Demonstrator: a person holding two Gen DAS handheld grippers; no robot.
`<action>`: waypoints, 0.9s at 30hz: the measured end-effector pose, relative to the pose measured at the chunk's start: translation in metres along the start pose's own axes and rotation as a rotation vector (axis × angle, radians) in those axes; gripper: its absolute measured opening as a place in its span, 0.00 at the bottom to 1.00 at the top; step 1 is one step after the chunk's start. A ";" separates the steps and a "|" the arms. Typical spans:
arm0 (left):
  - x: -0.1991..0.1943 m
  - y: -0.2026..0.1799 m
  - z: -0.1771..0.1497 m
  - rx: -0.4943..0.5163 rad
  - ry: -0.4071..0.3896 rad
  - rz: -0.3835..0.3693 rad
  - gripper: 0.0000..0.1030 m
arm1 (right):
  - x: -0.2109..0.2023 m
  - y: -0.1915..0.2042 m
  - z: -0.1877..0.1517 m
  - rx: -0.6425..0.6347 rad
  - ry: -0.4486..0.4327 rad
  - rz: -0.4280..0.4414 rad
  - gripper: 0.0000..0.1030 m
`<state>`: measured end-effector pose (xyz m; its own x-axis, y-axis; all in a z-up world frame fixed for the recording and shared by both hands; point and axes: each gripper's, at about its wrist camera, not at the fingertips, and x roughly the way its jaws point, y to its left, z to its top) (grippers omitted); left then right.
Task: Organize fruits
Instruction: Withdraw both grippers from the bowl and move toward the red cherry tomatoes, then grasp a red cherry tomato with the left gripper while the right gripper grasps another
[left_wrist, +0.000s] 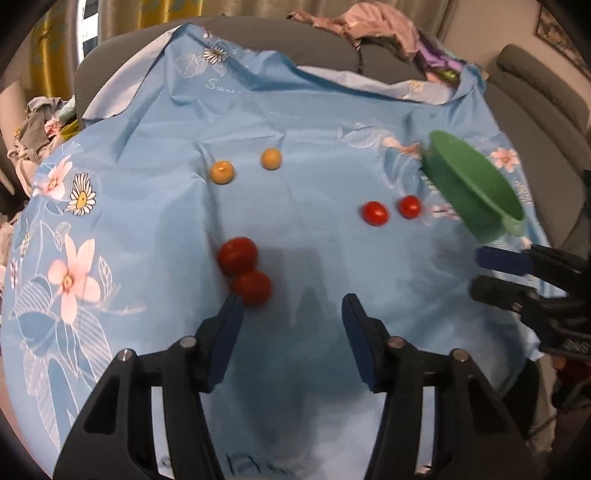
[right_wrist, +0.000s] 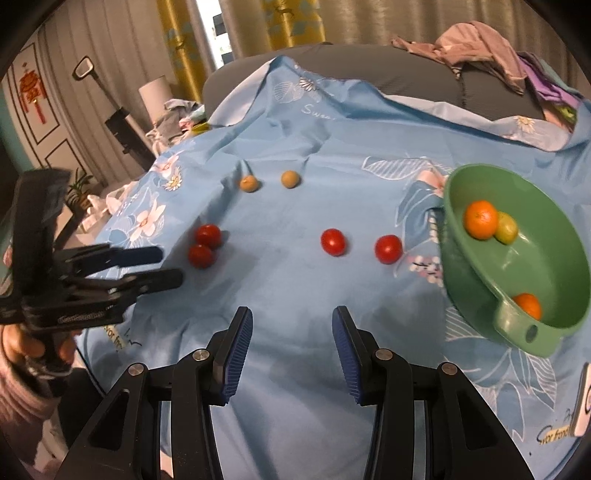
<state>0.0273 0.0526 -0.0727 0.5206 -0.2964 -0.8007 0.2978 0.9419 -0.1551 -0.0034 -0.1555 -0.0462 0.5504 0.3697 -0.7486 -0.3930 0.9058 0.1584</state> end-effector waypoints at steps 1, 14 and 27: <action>0.006 0.001 0.003 0.005 0.014 0.009 0.52 | 0.002 -0.001 0.000 0.002 0.004 0.006 0.44; 0.047 -0.002 0.023 0.108 0.130 0.154 0.41 | 0.020 -0.009 0.000 0.028 0.028 0.025 0.44; 0.059 -0.001 0.028 0.155 0.205 0.181 0.29 | 0.020 -0.013 -0.003 0.046 0.025 0.022 0.44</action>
<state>0.0802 0.0295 -0.1033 0.4090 -0.0735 -0.9096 0.3414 0.9367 0.0778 0.0104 -0.1609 -0.0654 0.5228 0.3850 -0.7605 -0.3700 0.9063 0.2044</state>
